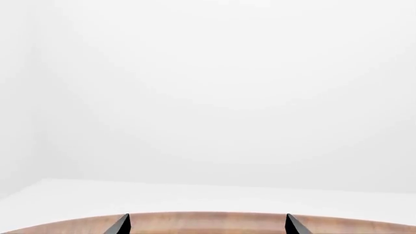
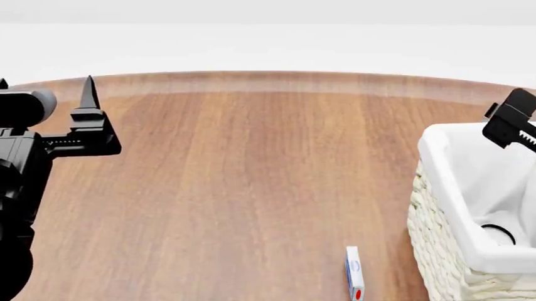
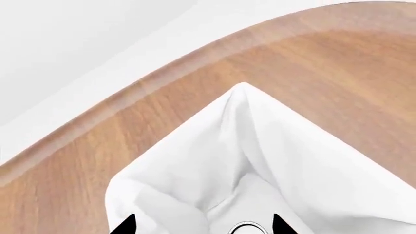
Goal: Pick up the alphabet soup and the cream cheese box, and put them in the basket.
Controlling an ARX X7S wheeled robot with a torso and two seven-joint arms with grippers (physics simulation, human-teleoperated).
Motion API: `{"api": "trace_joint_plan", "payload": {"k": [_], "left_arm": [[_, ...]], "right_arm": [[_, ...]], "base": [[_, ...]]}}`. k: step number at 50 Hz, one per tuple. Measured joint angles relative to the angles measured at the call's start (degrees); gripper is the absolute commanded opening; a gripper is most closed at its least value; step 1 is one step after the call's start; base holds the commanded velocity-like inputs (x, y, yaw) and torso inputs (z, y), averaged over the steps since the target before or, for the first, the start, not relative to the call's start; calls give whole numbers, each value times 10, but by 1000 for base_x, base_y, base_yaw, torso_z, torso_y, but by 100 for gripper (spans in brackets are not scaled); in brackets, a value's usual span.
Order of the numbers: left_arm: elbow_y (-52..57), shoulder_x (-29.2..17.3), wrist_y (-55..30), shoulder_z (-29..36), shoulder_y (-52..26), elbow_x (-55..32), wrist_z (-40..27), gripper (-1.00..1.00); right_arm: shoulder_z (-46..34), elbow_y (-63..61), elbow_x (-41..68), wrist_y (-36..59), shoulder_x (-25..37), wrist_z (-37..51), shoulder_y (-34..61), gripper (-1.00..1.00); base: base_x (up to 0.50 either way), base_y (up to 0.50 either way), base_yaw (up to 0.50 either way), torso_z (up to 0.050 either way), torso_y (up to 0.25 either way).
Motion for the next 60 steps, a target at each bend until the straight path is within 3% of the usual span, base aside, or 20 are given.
{"api": "trace_joint_plan", "payload": {"k": [29,60], "left_arm": [[-7,-2,7,4,1,-2,-2,100],[-9,-4,9,11,0,-4,-5,100]], "right_arm": [[-66,-179,-13,53,-20,-43,49,100],[-141,-144,-19,106,-117,-133,83,100]], "base": [[0,0,0,0,0],[0,0,0,0,0]]}}
